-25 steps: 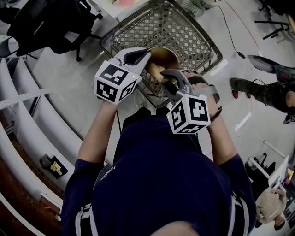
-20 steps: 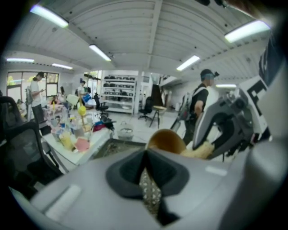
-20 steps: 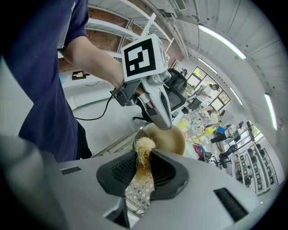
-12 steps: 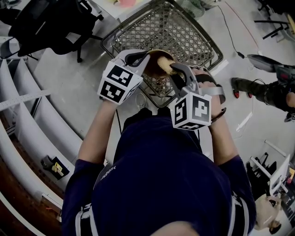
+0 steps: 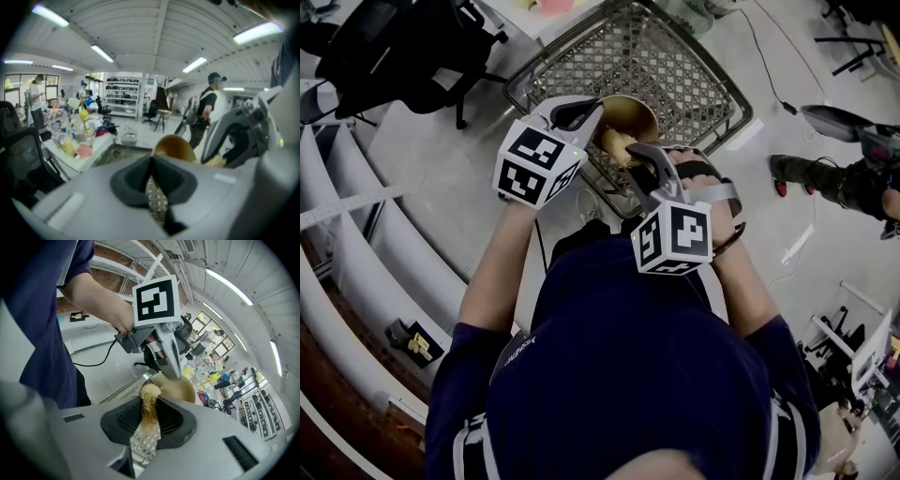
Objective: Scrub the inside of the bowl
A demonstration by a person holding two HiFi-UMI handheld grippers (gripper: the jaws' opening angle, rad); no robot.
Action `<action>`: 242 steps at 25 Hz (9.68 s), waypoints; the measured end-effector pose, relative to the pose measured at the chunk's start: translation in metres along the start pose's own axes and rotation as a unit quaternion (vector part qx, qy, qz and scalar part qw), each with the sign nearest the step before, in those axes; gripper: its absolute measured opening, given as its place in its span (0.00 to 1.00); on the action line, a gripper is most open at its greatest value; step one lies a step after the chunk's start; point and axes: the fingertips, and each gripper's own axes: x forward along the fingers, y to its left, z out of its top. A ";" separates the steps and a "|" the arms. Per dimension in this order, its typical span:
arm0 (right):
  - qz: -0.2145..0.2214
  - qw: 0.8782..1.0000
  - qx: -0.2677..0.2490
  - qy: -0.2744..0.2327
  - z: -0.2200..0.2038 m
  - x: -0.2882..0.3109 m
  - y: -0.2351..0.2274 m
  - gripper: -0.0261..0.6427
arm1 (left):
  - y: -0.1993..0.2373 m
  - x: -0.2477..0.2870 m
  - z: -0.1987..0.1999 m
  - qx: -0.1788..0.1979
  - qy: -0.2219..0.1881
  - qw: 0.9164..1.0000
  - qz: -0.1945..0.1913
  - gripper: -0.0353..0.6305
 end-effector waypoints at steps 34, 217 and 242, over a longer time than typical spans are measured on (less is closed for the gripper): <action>-0.085 0.995 0.032 0.037 -0.021 -0.003 -0.058 0.14 | -0.016 0.020 -0.010 0.024 0.037 0.999 -0.017 0.07; -0.107 0.992 -0.006 0.068 -0.043 0.010 -0.048 0.14 | -0.032 0.033 -0.004 0.050 0.052 0.997 -0.004 0.07; -0.050 0.998 0.009 0.030 -0.021 0.018 -0.015 0.14 | -0.022 0.020 0.003 0.024 0.022 0.999 0.001 0.07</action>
